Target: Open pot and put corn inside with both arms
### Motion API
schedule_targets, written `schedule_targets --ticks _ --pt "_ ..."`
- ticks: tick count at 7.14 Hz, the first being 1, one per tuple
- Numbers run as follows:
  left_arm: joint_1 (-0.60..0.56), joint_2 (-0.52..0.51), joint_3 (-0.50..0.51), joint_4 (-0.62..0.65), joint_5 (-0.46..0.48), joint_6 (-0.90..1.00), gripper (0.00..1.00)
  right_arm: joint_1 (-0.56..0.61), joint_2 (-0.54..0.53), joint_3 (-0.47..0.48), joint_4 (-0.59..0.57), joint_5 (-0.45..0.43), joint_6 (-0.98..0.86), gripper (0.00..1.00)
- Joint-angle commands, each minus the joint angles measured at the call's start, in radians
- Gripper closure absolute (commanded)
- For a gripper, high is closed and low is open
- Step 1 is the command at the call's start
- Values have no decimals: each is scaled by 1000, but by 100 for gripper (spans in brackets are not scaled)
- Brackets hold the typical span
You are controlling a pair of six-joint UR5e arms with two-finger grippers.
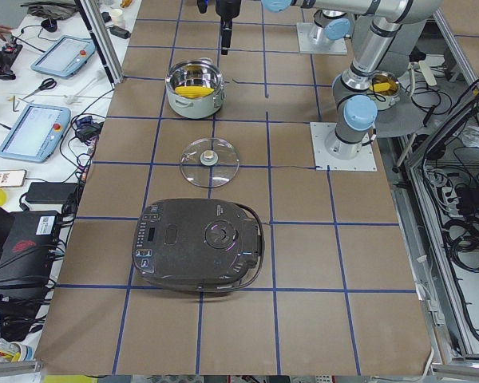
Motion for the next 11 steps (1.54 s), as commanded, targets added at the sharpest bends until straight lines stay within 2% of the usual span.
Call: schedule_targets --ticks 1,6,11 --pt "-3 0 0 1 -1 0 0 -42 -153 171 -21 -3 -24 0" --pt "5 9 -15 -28 5 12 0 -52 -167 185 -168 -7 -18 0" --pt "77 12 -40 -27 -6 78 0 -46 -166 193 -165 -3 -29 0"
